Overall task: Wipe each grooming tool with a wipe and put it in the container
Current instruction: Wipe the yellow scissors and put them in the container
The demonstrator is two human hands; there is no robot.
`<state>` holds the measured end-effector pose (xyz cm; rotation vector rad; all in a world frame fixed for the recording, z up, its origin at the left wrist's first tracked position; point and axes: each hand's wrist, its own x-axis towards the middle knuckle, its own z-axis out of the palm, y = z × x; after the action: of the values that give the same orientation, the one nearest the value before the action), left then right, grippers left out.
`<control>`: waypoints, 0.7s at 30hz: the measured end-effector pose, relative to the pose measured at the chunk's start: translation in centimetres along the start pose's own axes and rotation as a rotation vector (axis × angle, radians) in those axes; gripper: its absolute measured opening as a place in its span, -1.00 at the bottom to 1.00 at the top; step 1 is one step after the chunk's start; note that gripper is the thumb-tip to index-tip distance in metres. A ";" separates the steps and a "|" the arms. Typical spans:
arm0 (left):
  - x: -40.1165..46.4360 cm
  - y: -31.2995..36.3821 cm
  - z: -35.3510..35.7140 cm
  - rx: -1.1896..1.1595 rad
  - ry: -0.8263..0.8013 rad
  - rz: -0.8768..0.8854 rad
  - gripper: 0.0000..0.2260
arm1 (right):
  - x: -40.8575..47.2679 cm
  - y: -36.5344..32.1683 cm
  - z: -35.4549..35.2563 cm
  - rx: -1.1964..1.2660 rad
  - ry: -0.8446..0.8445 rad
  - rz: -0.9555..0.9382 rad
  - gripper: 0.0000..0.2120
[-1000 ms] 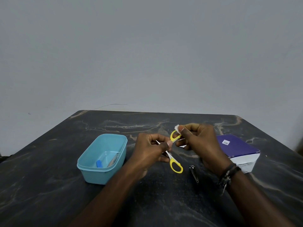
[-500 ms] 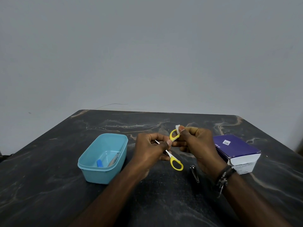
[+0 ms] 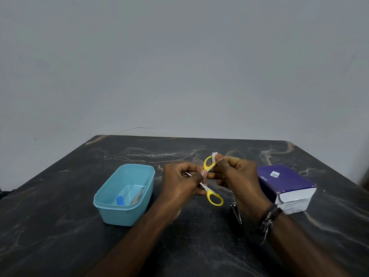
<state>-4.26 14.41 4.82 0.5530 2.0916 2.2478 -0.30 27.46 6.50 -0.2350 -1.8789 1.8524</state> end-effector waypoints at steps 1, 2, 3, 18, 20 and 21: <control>0.0 0.0 0.0 -0.003 0.002 0.002 -0.93 | 0.0 0.0 0.0 0.005 -0.007 0.002 -0.76; -0.1 0.0 0.0 -0.010 0.005 0.004 -0.93 | 0.0 0.0 -0.1 0.009 -0.015 0.005 -0.76; -0.1 0.0 0.1 -0.020 0.009 0.005 -0.92 | 0.0 0.0 -0.1 0.010 -0.022 0.008 -0.75; 0.0 -0.7 0.1 -0.072 0.021 -0.047 -0.90 | 0.3 0.7 -0.1 -0.145 -0.189 -0.001 -0.79; 0.1 -0.8 0.1 -0.061 0.022 -0.041 -0.89 | 0.3 0.6 -0.2 -0.176 -0.196 -0.009 -0.79; 0.1 -0.9 0.1 -0.055 0.022 -0.039 -0.89 | 0.3 0.6 -0.2 -0.184 -0.200 -0.012 -0.80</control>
<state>-4.52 14.59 4.00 0.4828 2.0248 2.2934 -0.62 27.83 5.97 -0.1024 -2.1849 1.7507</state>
